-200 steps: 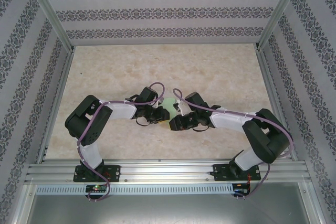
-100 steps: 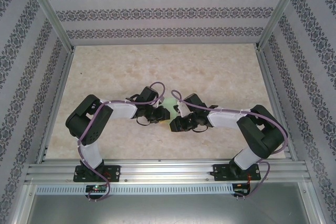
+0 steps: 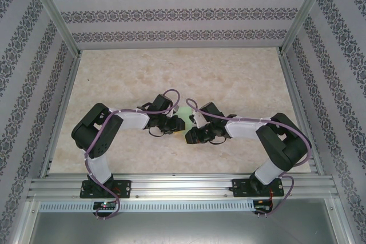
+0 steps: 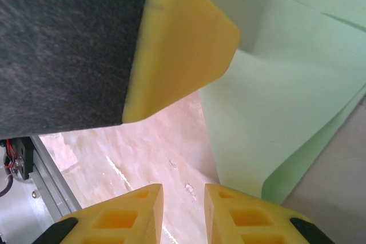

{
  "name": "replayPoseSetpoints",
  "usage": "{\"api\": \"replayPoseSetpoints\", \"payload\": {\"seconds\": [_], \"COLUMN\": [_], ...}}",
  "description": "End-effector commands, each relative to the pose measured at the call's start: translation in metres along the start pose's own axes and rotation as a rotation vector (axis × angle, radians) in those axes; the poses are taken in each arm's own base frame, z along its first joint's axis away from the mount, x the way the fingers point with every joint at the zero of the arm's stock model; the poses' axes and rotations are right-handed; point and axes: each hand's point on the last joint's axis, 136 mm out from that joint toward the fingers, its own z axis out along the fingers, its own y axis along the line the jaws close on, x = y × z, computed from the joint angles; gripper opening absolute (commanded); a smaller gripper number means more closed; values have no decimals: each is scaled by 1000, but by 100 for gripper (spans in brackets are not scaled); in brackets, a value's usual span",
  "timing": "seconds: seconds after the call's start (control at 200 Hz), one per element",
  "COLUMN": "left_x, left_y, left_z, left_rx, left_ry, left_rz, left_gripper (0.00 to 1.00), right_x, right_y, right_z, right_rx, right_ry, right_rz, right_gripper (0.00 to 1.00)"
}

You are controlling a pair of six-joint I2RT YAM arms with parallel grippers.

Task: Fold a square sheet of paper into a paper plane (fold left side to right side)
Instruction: Third fold the triangle at the center of the table.

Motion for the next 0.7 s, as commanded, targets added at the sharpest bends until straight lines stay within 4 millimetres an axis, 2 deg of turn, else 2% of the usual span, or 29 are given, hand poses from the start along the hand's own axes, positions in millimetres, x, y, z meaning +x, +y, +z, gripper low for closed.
{"api": "replayPoseSetpoints", "payload": {"seconds": [0.0, 0.415, 0.694], "left_x": [6, 6, 2], "left_y": [27, 27, 22], "left_z": [10, 9, 7], "left_rx": [-102, -106, -104], "left_ry": [8, 7, -2], "left_rz": [-2, 0, 10], "left_gripper": [27, 27, 27], "right_x": [3, 4, 26], "right_y": [-5, -12, -27], "right_z": [5, 4, 7], "right_rx": [25, 40, 77], "right_ry": [18, 17, 76], "right_rz": [6, 38, 111], "right_gripper": [26, 26, 24]}}
